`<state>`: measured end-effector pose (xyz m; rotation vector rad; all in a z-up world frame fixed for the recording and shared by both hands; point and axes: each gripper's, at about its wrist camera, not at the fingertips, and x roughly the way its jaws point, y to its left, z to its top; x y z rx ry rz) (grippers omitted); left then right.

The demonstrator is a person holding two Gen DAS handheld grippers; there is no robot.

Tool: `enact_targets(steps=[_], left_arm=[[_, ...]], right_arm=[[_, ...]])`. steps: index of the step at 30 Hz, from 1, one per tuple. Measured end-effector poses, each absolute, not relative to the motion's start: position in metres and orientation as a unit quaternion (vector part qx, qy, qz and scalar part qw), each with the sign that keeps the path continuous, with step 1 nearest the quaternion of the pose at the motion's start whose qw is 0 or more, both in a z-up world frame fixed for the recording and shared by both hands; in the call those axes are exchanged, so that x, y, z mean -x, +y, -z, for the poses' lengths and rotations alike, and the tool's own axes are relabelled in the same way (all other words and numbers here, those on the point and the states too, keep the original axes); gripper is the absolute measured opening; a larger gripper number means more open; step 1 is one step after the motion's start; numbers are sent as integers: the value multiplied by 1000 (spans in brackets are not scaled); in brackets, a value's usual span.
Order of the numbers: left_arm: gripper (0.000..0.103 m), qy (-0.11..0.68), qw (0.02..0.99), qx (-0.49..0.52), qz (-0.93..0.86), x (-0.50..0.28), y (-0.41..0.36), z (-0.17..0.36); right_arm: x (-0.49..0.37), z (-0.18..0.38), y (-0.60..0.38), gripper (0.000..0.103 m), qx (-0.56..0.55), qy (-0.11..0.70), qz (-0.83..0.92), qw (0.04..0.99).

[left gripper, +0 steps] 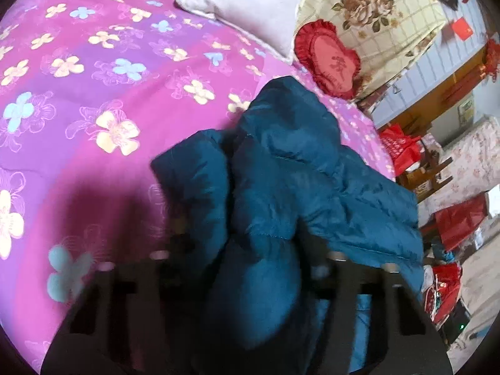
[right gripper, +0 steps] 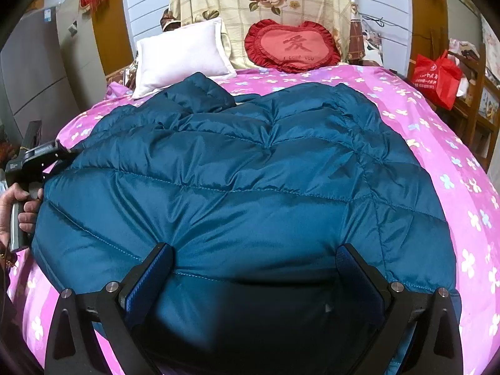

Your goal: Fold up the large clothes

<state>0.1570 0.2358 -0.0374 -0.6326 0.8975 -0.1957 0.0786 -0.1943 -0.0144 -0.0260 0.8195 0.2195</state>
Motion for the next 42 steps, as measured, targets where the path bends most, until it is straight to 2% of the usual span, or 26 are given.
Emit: enact_targets(steps=[3, 6, 8, 13, 18, 30, 34, 37, 38, 39, 42], left_arm=[[27, 400, 870, 275, 89, -149, 231, 28], [22, 373, 896, 232, 65, -140, 220, 18], [21, 364, 906, 209, 50, -136, 214, 17], [21, 362, 912, 188, 36, -140, 209, 19], [22, 366, 912, 181, 30, -139, 206, 22], [25, 374, 912, 167, 15, -140, 203, 25], [27, 377, 910, 173, 15, -141, 205, 28], [27, 377, 910, 172, 14, -141, 205, 27], [27, 377, 911, 170, 12, -141, 205, 27], [27, 376, 911, 167, 10, -141, 205, 27], [23, 373, 915, 155, 2, -138, 201, 23]], right_arm=[[-78, 12, -194, 103, 10, 399, -110, 910], [-82, 1, -202, 103, 20, 405, -120, 906], [-80, -15, -223, 103, 22, 372, -82, 924], [-87, -34, -309, 103, -48, 341, -13, 939], [-108, -33, -369, 103, -113, 359, -11, 927], [-188, 24, -371, 103, -129, 446, -129, 876], [-198, 43, -372, 103, -172, 463, -171, 852], [-197, 45, -368, 102, -163, 453, -175, 859], [-196, 45, -366, 91, -162, 451, -184, 858], [-194, 45, -364, 67, -167, 449, -199, 855], [-188, 37, -353, 46, -136, 431, -209, 867]])
